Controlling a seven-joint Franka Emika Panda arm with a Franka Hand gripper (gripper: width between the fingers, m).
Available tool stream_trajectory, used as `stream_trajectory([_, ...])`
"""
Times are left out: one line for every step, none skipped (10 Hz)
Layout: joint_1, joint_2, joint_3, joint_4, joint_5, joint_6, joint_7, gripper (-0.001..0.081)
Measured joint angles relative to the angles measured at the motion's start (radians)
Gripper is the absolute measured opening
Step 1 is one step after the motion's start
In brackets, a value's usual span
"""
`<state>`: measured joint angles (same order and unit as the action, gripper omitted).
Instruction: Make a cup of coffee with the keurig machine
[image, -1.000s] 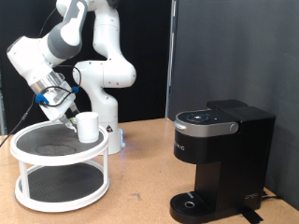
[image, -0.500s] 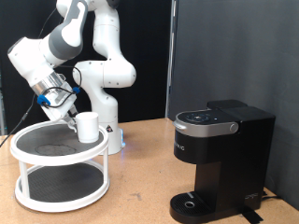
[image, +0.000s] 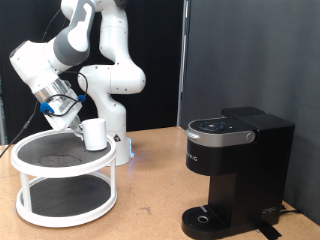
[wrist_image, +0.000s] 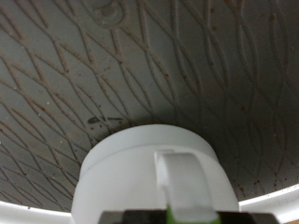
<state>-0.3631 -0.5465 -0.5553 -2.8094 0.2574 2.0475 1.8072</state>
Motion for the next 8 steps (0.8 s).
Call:
stream_trajectory([-0.001, 0.0, 0.003, 0.0, -0.003, 0.0, 0.001, 0.0005])
stream_trajectory([-0.001, 0.0, 0.004, 0.001, -0.007, -0.005, 0.002, 0.0005])
stream_trajectory([-0.003, 0.0, 0.005, 0.003, -0.01, -0.016, 0.004, 0.0005])
stream_trajectory([-0.004, -0.001, 0.005, 0.014, -0.01, -0.053, 0.011, 0.0005])
stream_trajectory([-0.004, -0.005, 0.005, 0.028, -0.007, -0.092, 0.024, 0.0005])
stream_trajectory([-0.004, -0.014, 0.005, 0.039, -0.003, -0.127, 0.034, 0.0005])
stream_trajectory([-0.004, -0.025, 0.006, 0.051, 0.001, -0.16, 0.041, 0.0005])
stream_trajectory([-0.004, -0.037, 0.007, 0.061, 0.004, -0.19, 0.049, 0.0005])
